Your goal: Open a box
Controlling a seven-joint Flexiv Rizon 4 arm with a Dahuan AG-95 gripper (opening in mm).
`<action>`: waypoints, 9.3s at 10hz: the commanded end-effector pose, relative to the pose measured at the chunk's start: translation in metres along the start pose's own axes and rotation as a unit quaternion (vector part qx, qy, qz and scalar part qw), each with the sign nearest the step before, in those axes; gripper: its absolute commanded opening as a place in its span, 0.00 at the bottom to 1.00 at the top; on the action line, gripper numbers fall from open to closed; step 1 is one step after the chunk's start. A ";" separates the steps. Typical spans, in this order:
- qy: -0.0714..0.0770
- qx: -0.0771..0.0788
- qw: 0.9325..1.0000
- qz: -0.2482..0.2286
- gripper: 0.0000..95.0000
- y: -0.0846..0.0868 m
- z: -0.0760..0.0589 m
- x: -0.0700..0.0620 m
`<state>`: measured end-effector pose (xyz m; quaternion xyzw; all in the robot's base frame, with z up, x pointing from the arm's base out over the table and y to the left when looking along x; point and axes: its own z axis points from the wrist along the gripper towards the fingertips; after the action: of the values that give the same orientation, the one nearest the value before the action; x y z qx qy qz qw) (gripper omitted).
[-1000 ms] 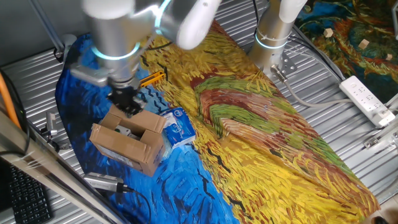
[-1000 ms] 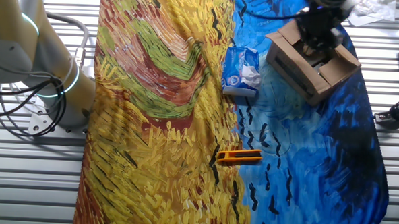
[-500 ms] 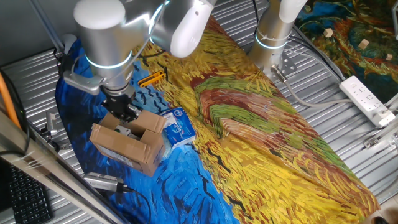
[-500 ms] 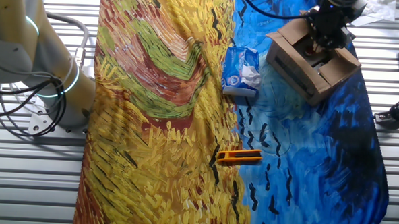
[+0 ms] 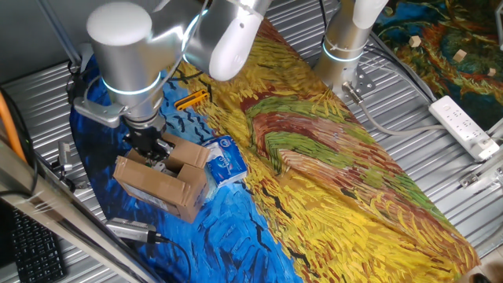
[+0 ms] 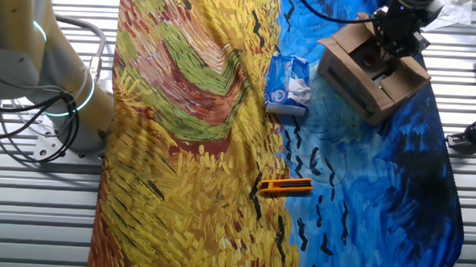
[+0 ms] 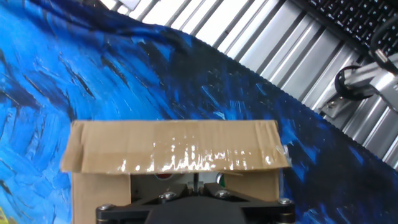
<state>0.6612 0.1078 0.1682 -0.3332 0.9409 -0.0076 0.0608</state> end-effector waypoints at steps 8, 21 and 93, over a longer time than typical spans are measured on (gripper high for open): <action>-0.006 -0.005 1.000 0.007 0.00 -0.003 -0.004 -0.027; -0.029 -0.011 0.999 0.041 0.00 0.006 -0.010 -0.071; -0.019 -0.014 1.000 0.019 0.00 0.044 0.026 -0.007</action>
<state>0.6411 0.1459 0.1400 -0.3167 0.9455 0.0123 0.0745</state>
